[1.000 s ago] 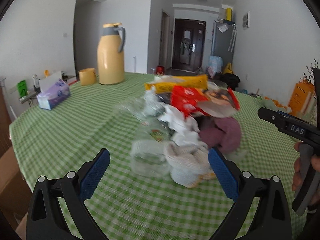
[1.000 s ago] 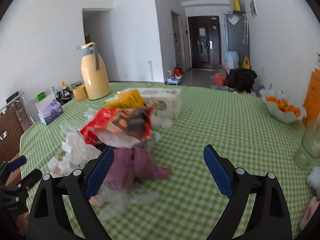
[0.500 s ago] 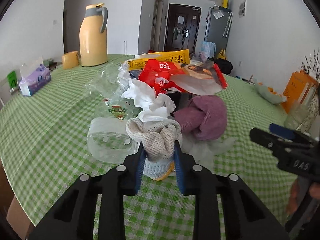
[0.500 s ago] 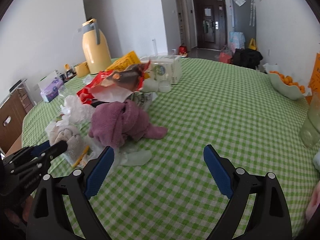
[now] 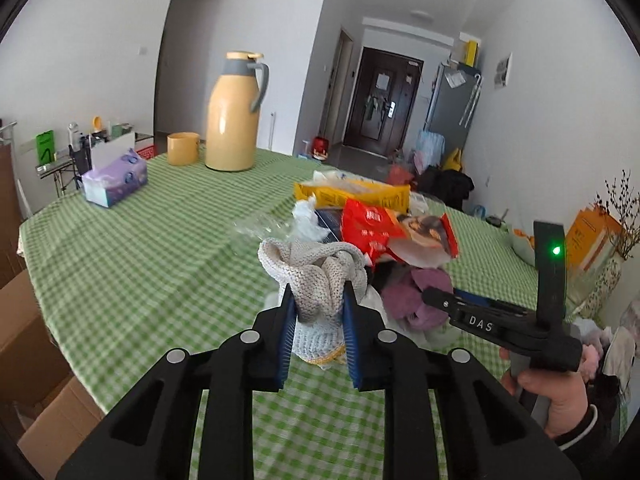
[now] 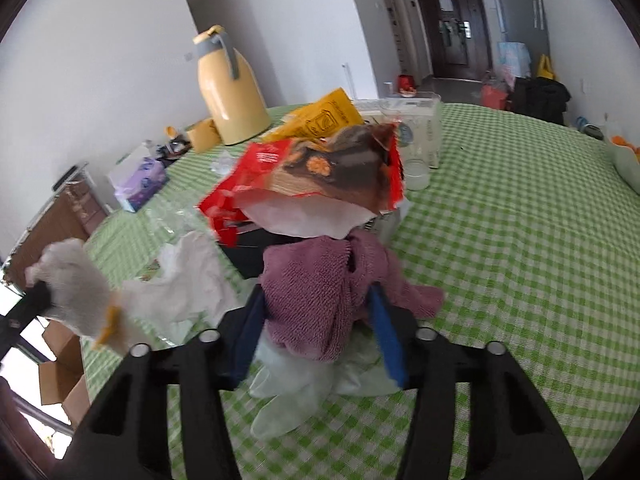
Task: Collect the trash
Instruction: 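Grasp the white glove with the left tool while the right tool grasps the pink towel, then carry glove and towel into the cardboard box and open both tools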
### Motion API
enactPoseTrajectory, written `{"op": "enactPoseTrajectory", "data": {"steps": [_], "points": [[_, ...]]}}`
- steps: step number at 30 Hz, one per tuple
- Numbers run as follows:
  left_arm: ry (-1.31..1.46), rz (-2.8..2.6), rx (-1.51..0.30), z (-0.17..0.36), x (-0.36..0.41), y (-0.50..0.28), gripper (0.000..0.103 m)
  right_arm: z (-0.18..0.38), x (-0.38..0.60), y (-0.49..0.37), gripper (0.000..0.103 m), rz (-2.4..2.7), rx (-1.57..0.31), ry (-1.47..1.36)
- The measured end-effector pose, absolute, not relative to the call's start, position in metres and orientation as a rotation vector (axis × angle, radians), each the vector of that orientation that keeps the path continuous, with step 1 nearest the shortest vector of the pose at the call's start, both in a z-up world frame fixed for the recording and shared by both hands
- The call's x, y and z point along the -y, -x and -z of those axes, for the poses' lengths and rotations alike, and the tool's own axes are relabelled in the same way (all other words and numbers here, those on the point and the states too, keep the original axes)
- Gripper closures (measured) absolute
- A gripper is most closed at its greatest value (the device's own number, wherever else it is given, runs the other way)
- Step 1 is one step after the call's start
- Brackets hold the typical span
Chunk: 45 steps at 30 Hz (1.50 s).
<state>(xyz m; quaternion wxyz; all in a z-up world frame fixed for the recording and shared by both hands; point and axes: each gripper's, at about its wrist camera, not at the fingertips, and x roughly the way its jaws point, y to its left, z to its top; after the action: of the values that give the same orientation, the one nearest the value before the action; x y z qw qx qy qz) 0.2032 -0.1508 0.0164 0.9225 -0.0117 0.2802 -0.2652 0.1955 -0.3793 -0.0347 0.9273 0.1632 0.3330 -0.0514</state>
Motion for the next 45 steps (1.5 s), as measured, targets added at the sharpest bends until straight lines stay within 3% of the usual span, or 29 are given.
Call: {"op": "enactPoseTrajectory", "data": {"steps": [3,11,16,34,45], "points": [[0.027,0.543,-0.565,-0.02,0.152,-0.203,0.084,0.022,0.383,-0.177,0.078,0.155,-0.639,-0.311],[0.026,0.621,-0.547,-0.032,0.186,-0.193,0.084,-0.008,0.434,-0.096,0.079,0.384,-0.536,-0.309],[0.081,0.624,-0.52,-0.046,0.178,-0.196,0.084,-0.02,0.427,-0.093,0.079,0.363,-0.502,-0.286],[0.21,0.36,-0.452,-0.064,0.033,-0.239,0.084,-0.061,0.279,-0.212,0.079,0.021,-0.494,-0.064],[0.24,0.096,-0.459,-0.048,-0.106,-0.254,0.084,-0.051,0.155,-0.288,0.079,-0.211,-0.545,0.002]]}}
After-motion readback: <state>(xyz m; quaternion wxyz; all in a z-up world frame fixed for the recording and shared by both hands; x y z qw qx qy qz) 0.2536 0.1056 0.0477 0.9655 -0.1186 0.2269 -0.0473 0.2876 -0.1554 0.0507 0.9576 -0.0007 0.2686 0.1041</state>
